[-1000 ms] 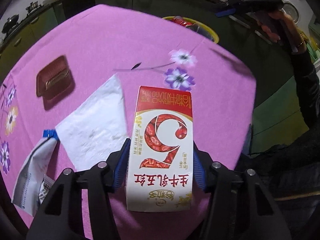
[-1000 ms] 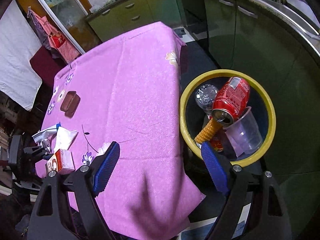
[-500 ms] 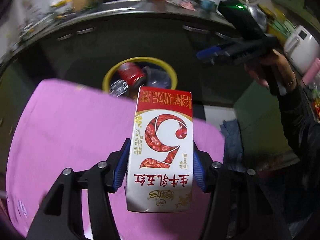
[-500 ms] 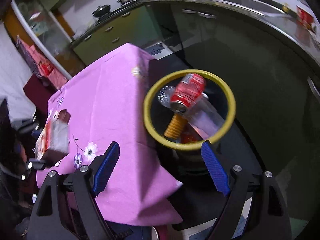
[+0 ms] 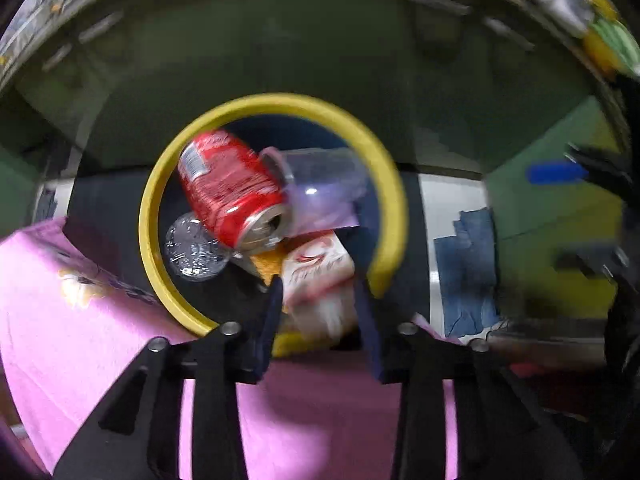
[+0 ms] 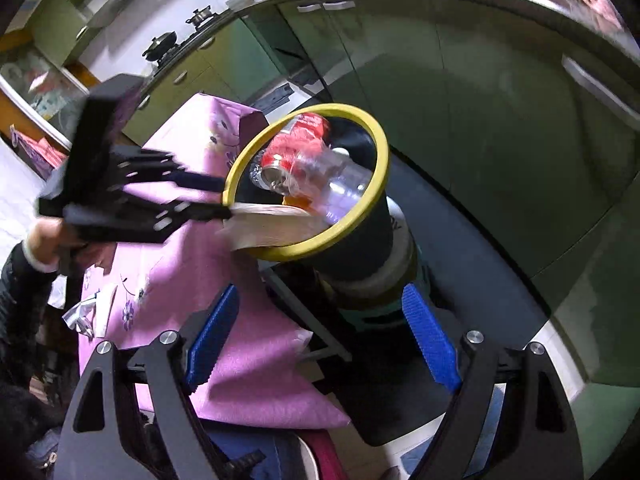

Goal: Collect trash
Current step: 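Carry the milk carton with the left tool over the bin and release, then reach the right tool to the brown plastic tray and grasp its rim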

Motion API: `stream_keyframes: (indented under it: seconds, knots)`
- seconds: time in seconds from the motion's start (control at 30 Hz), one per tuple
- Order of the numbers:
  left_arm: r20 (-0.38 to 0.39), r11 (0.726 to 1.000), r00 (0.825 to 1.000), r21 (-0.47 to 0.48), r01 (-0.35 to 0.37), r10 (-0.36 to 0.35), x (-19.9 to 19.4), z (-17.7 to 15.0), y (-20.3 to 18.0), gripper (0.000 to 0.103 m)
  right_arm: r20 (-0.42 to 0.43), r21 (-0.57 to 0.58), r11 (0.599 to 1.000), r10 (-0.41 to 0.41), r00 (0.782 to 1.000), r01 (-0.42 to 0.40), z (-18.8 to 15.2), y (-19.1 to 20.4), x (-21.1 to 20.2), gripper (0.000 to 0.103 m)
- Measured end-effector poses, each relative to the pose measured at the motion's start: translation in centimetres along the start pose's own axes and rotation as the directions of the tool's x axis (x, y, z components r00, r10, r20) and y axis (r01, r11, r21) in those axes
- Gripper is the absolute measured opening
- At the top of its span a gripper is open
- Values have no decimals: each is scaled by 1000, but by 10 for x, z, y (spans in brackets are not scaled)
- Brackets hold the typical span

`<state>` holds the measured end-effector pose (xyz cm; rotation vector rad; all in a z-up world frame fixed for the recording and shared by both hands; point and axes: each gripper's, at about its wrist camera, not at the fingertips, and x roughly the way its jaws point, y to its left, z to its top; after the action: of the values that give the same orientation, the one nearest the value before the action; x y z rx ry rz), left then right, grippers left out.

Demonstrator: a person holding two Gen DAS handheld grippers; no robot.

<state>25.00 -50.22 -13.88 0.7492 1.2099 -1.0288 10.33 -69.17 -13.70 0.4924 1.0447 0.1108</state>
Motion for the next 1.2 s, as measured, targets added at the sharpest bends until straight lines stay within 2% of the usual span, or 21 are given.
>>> stream_keyframes:
  seconds: [0.1, 0.17, 0.23, 0.3, 0.33, 0.47, 0.6, 0.67, 0.7, 0.77, 0.87, 0.9, 0.97, 1.0, 1.1, 1.13, 1.17, 1.2]
  knots:
    - [-18, 1000, 1000, -17, -19, 18, 12, 5, 8, 30, -5, 0, 1000, 28, 1000, -28, -2, -1, 5, 83]
    - [-1, 1000, 1000, -16, -10, 10, 3, 4, 7, 30, 0, 2, 999, 39, 999, -39, -3, 0, 5, 83]
    - [43, 1000, 999, -16, -17, 17, -18, -2, 6, 39, 8, -4, 999, 44, 999, -44, -2, 3, 2, 83]
    - [112, 999, 994, -34, -17, 20, -52, -16, 2, 54, 16, -23, 999, 49, 999, -48, -1, 10, -1, 83]
    - [144, 999, 989, -46, -18, 25, -65, -23, 2, 56, 17, -35, 998, 50, 999, -50, -1, 15, -3, 83]
    - [279, 991, 959, -133, -5, 43, -133, -74, 7, 61, 16, -118, 991, 71, 997, -68, 1, 51, -4, 83]
    - [417, 961, 899, -277, -15, 134, -203, -154, 18, 66, -12, -250, 960, 126, 992, -125, 6, 107, 10, 83]
    - [462, 927, 856, -372, -49, 231, -237, -203, 23, 72, -57, -327, 932, 149, 987, -160, 12, 145, 27, 84]
    - [483, 902, 828, -427, -60, 284, -254, -234, 25, 76, -86, -374, 909, 162, 983, -182, 15, 171, 38, 84]
    - [496, 862, 796, -503, -64, 349, -272, -275, 31, 79, -132, -451, 864, 186, 974, -226, 19, 216, 59, 84]
    - [468, 773, 755, -629, -80, 459, -286, -343, 35, 82, -199, -535, 792, 219, 955, -294, 23, 277, 89, 85]
    - [455, 743, 747, -664, -78, 485, -288, -365, 36, 83, -233, -587, 740, 234, 944, -328, 24, 311, 104, 87]
    - [447, 706, 742, -706, -50, 500, -287, -397, 39, 83, -282, -659, 654, 242, 928, -371, 25, 355, 126, 89]
    - [441, 677, 739, -736, -28, 510, -285, -417, 40, 83, -299, -666, 645, 231, 926, -376, 27, 373, 137, 89]
    - [435, 621, 730, -784, 19, 527, -280, -457, 42, 83, -378, -612, 697, 157, 912, -374, 34, 423, 184, 87]
    - [434, 609, 728, -793, 29, 530, -278, -466, 44, 83, -383, -614, 709, 116, 916, -347, 34, 438, 199, 80]
    - [434, 599, 726, -800, 38, 534, -276, -476, 46, 83, -380, -624, 719, 66, 923, -308, 34, 451, 215, 68]
    - [434, 587, 723, -808, 49, 538, -274, -485, 47, 83, -381, -630, 724, 26, 924, -281, 34, 460, 226, 62]
